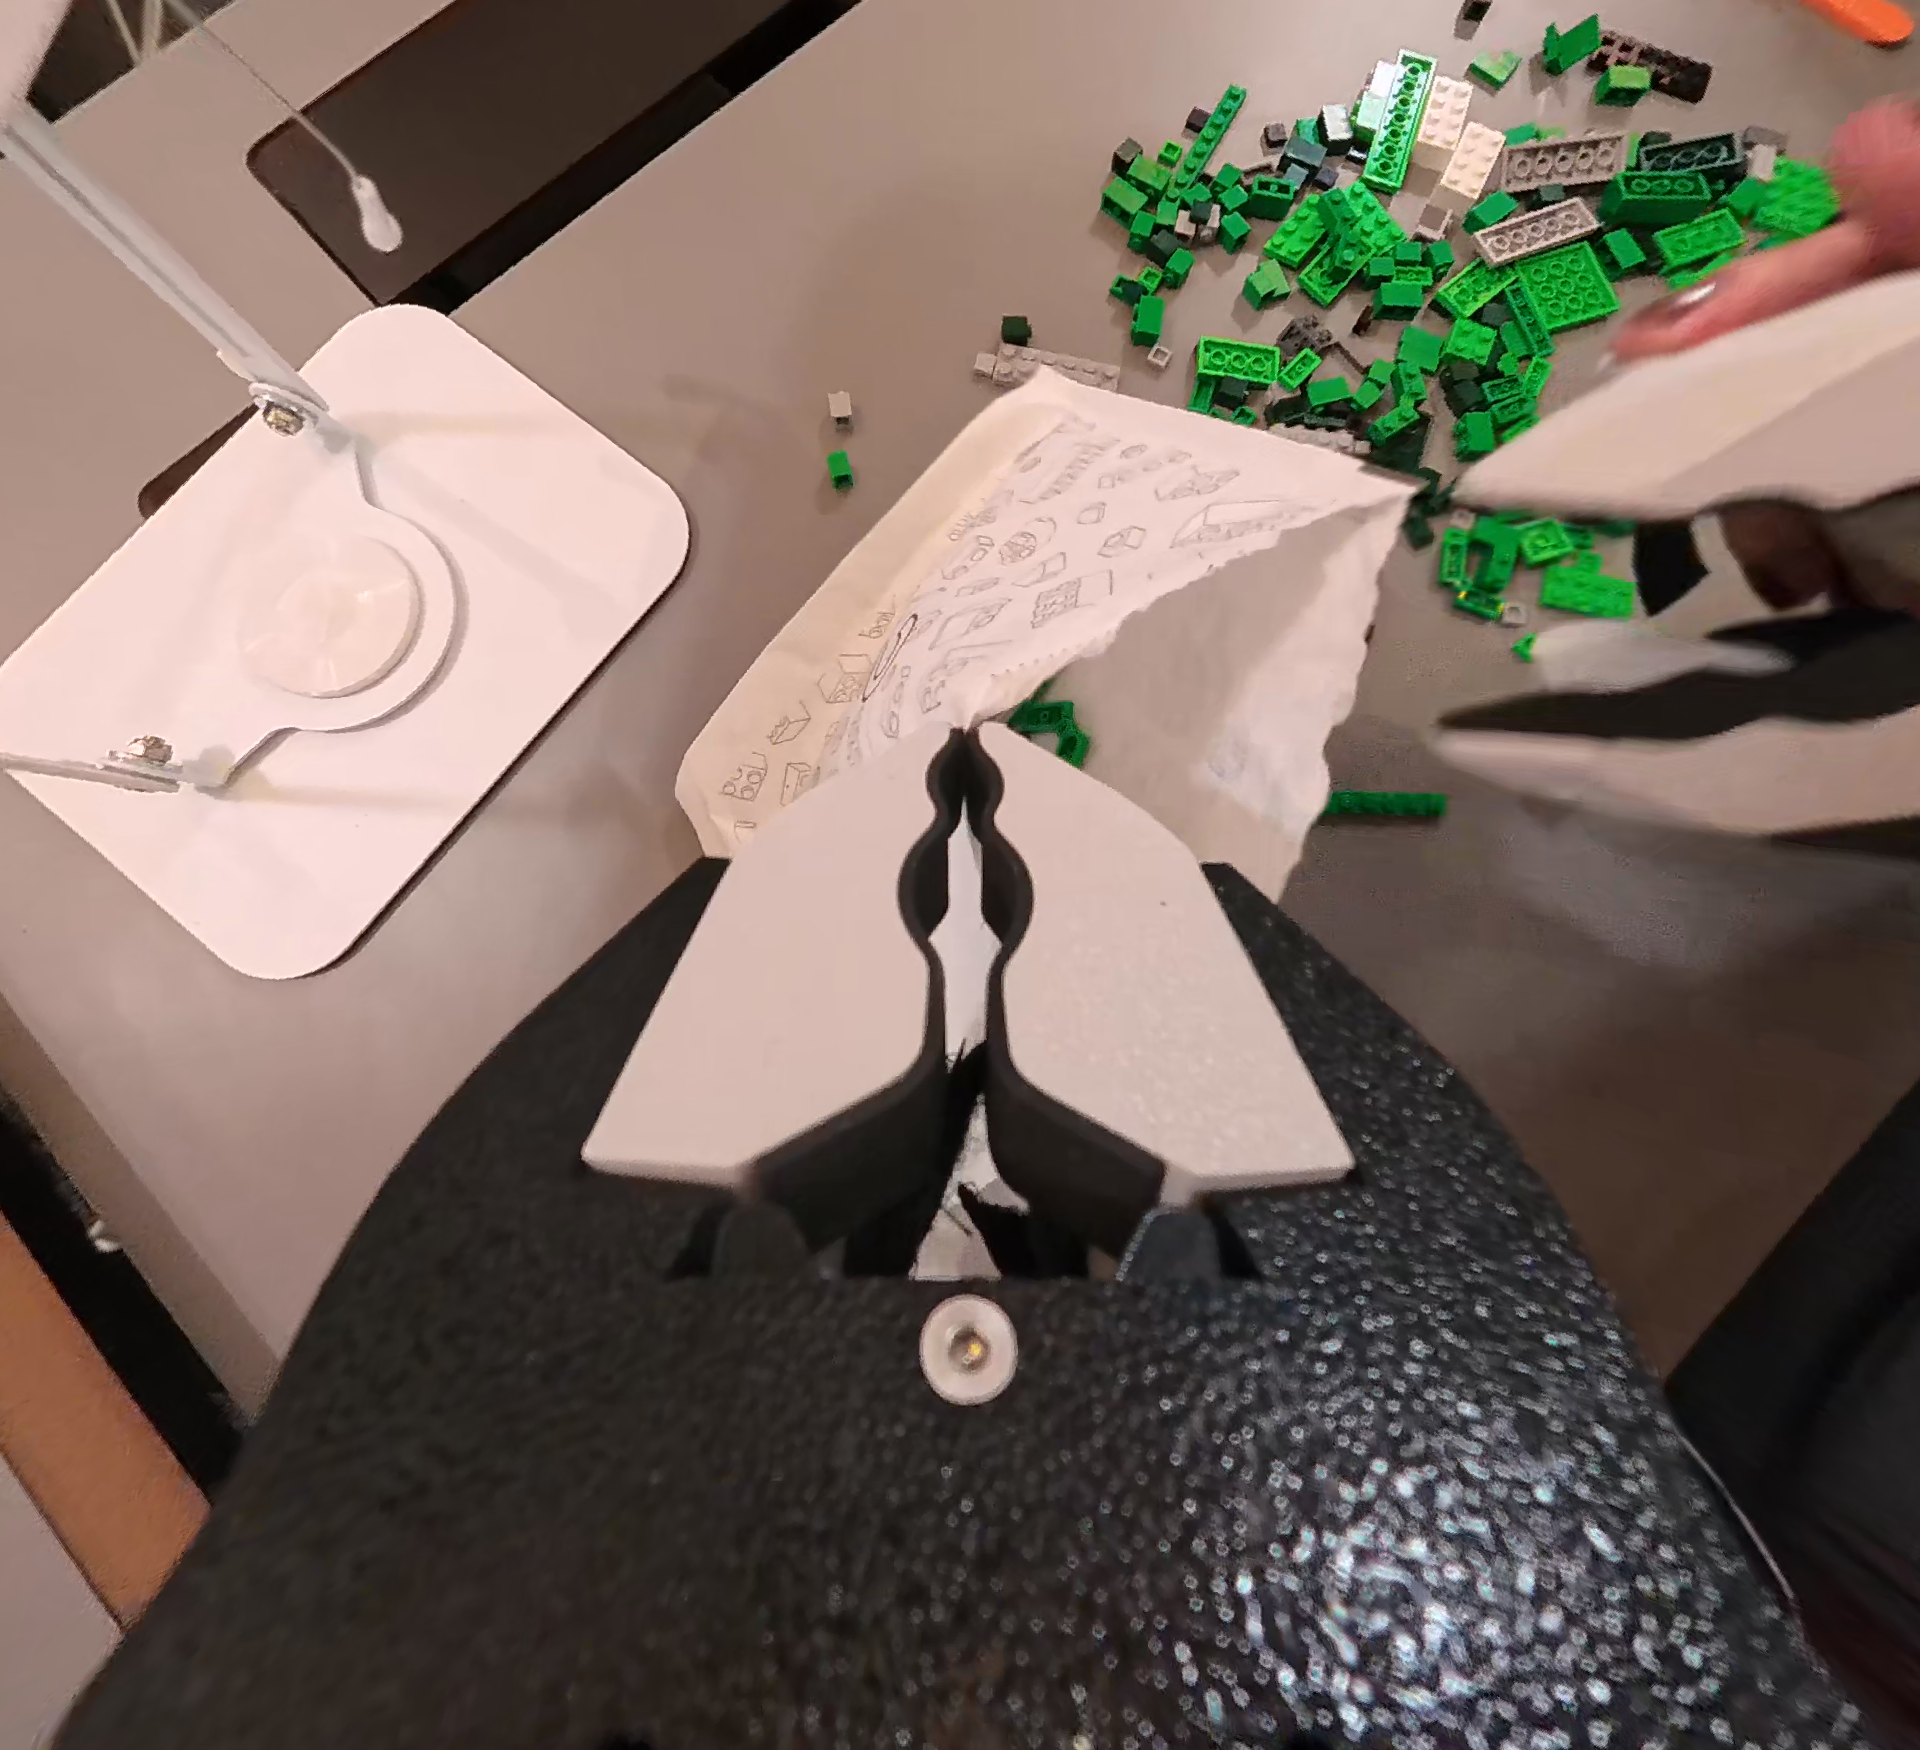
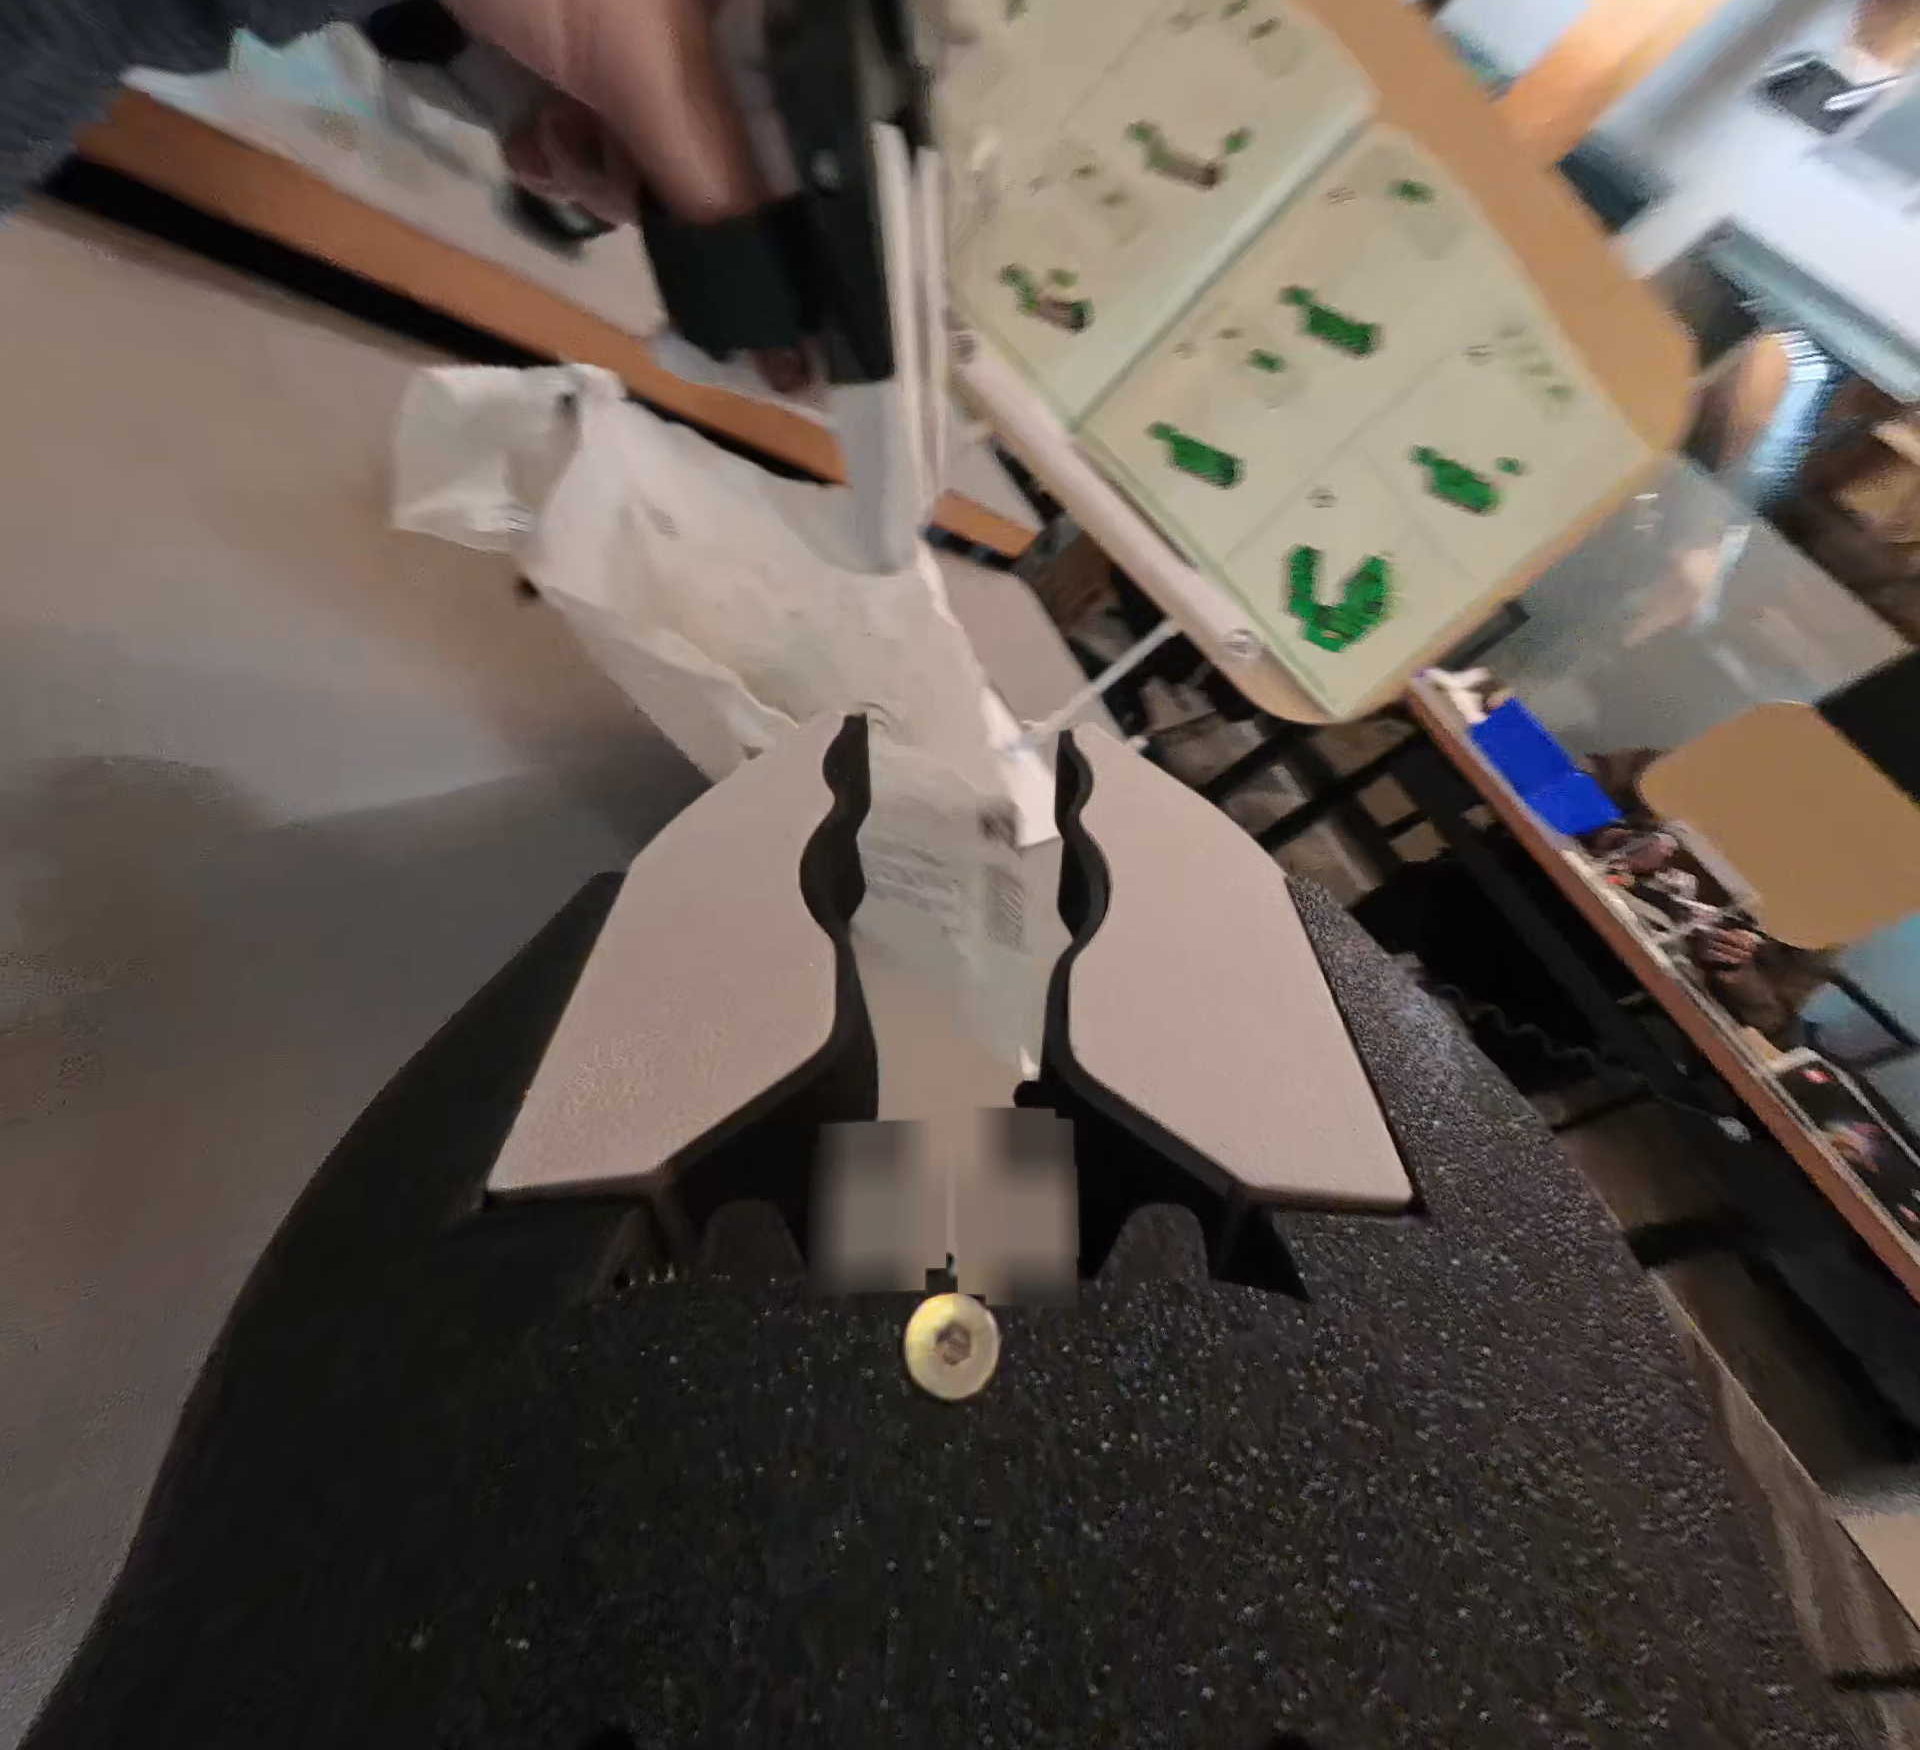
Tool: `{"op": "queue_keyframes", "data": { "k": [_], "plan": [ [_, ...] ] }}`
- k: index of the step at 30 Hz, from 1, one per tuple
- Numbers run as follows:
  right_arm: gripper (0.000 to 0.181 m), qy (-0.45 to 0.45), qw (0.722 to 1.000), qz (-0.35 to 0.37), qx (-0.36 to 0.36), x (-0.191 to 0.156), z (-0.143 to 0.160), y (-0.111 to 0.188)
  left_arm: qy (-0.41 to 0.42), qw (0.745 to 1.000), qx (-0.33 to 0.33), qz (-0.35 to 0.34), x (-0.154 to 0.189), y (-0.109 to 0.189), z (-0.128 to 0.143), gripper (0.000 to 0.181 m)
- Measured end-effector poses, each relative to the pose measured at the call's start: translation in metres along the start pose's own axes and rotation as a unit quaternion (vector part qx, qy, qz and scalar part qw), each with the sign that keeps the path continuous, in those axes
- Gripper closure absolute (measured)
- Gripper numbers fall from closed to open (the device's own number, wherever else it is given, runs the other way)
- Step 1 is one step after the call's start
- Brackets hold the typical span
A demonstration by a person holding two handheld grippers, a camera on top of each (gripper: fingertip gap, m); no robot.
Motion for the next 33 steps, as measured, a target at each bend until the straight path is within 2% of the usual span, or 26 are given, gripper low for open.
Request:
{"op": "queue_keyframes", "data": {
  "k": [4,7,12,15,19,22,25,26,28,31,33],
  "plan": [
    [0.148,-0.052,0.994,0.092,0.04,0.017,0.044,0.025,0.012,1.0,0.009,0.006,-0.007,0.003,0.005,0.181],
    [0.154,-0.091,0.985,0.129,0.07,0.023,0.071,0.042,0.02,1.0,0.01,0.005,-0.01,0.004,0.006,0.181],
    [0.156,-0.14,0.967,0.182,0.114,0.033,0.086,0.054,0.032,0.999,0.003,0.003,-0.014,-0.002,0.009,0.181],
    [0.16,-0.129,0.969,0.19,0.095,0.027,0.095,0.046,0.041,0.999,0.001,-0.001,-0.017,-0.003,0.009,0.181],
    [0.161,-0.108,0.98,0.159,0.055,0.022,0.099,0.036,0.047,0.999,0.002,-0.013,-0.021,-0.001,0.01,0.181],
    [0.162,-0.128,0.984,0.122,0.024,0.026,0.107,0.033,0.05,0.999,0.005,-0.016,-0.022,0.001,0.011,0.181],
    [0.161,-0.178,0.983,0.037,-0.023,0.028,0.121,0.026,0.052,0.998,0.007,-0.017,-0.023,0.003,0.012,0.181],
    [0.155,-0.196,0.979,0.011,-0.047,0.028,0.126,0.023,0.052,0.998,0.008,-0.016,-0.024,0.003,0.012,0.181],
    [0.154,-0.215,0.972,-0.033,-0.084,0.028,0.135,0.019,0.051,0.999,0.009,-0.014,-0.024,0.002,0.012,0.181],
    [0.152,-0.24,0.957,-0.118,-0.11,0.024,0.135,0.007,0.048,0.999,0.007,-0.014,-0.023,0.002,0.011,0.181],
    [0.139,-0.259,0.936,-0.192,-0.143,0.016,0.13,-0.013,0.044,0.999,0.007,-0.013,-0.021,0.003,0.011,0.181]
  ]
}}
Point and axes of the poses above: each gripper's, where its closed fingertips meet, y back along the fingers, z out of its underside, x = y × z across the jaws, the point moved 6 cm from there along y, back along the fingers, and after that the axes turned 14 degrees about -x, right-handed, at the moved point
